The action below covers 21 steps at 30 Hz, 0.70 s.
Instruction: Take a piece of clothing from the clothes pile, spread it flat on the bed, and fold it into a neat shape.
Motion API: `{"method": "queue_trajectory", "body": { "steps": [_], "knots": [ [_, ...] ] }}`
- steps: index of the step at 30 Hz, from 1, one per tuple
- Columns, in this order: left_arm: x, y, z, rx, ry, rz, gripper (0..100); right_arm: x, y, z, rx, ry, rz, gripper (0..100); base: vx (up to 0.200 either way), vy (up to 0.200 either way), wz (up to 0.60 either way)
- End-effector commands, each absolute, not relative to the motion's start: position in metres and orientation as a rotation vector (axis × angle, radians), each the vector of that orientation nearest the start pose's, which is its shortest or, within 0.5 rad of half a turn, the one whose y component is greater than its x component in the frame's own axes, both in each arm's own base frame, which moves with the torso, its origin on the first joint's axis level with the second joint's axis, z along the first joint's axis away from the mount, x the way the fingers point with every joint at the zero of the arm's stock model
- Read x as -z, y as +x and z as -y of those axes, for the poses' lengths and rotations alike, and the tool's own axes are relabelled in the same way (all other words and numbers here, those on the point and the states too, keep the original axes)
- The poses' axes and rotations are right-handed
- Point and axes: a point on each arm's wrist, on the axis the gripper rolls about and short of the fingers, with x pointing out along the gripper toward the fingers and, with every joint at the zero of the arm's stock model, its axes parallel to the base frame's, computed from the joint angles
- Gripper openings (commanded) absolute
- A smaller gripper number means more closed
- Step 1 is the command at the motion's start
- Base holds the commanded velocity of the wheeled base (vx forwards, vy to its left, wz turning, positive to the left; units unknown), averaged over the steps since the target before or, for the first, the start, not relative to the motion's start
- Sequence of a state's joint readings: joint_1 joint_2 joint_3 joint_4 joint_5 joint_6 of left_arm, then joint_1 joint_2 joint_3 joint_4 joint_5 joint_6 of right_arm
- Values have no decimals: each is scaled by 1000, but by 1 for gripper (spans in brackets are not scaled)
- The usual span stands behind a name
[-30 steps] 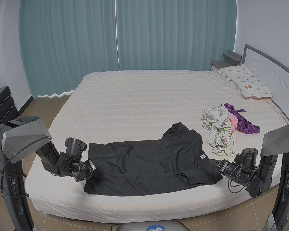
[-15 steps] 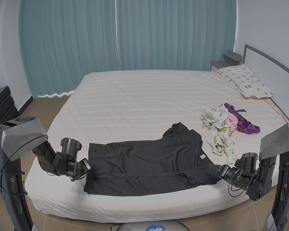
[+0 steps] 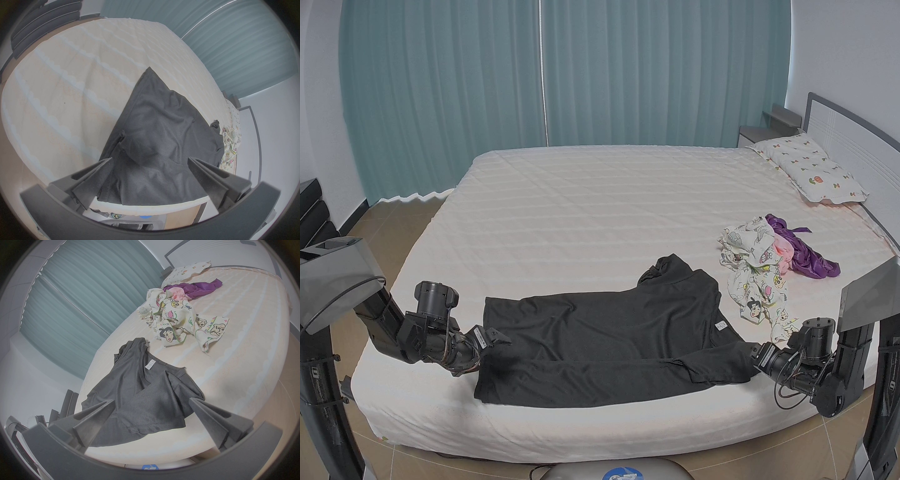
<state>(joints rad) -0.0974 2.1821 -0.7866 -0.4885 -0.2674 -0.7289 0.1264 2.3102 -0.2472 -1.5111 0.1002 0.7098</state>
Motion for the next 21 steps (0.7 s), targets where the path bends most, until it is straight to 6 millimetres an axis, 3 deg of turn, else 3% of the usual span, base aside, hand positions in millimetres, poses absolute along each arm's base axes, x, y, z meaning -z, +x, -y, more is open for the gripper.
{"method": "queue_trajectory", "body": {
  "steps": [1,19,20,21],
  "knots": [
    [-8,338,44,8,-736,-993,100,24,272,-37,-15,684,-610,100,0,0,0],
    [14,344,52,-77,-638,-1003,100,21,272,-37,-34,713,-613,100,0,0,0],
    [15,344,52,-77,-637,-1004,0,21,272,-36,-34,716,-613,100,0,0,0],
    [15,344,52,-78,-636,-1002,0,21,272,-37,-35,718,-612,100,0,0,0]
  ]
}}
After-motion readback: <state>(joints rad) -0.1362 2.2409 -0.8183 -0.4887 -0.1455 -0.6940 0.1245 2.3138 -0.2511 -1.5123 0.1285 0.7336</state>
